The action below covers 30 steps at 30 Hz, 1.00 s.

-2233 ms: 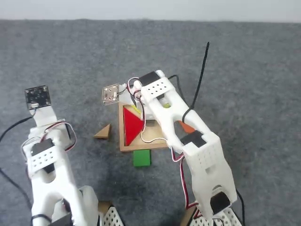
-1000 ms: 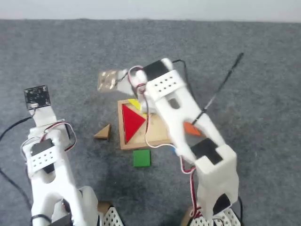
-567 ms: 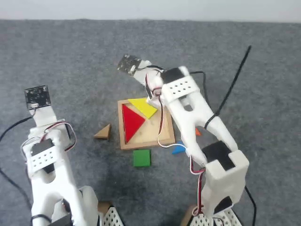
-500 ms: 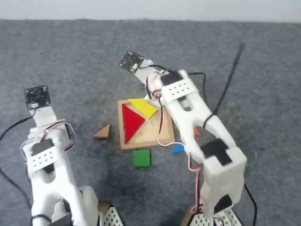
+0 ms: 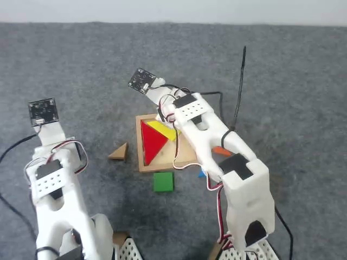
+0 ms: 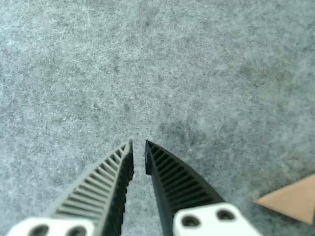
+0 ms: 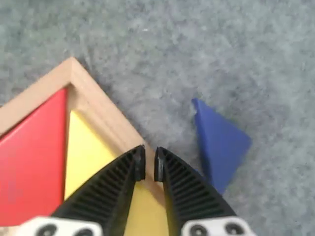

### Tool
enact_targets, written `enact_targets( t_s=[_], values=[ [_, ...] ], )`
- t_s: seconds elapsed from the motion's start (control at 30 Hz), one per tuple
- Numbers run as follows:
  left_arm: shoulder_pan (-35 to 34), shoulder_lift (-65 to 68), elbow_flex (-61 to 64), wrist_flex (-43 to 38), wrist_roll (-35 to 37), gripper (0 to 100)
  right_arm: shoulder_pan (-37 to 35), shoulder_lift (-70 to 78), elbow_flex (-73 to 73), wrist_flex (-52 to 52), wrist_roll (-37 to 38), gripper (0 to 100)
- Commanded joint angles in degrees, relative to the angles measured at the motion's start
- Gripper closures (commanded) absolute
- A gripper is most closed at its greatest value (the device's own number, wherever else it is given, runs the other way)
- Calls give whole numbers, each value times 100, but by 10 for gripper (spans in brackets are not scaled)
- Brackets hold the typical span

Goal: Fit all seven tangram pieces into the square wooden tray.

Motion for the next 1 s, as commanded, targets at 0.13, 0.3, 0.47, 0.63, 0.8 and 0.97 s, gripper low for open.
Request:
enact_targets(
  t_s=[0.13,0.3,0.47,0.63,0.8,0.97],
  values=[
    [62,-176,-207,-26,-62,960,523,-1138,-343,462,-545,951],
    [62,-176,-207,-26,-62,960,787,-2308,264,1508,-387,951],
    [62,-176,-207,-26,-62,960,488,-2299,1609,646,-211,951],
    [62,-176,-207,-26,-62,960,242,-1666,1793,145,-211,951],
    [62,-176,-207,-26,-53,960,163,-910,1477,-338,-202,951],
    [141,-176,-198,-35,-53,960,40,-629,1046,-75,-202,951]
  ],
)
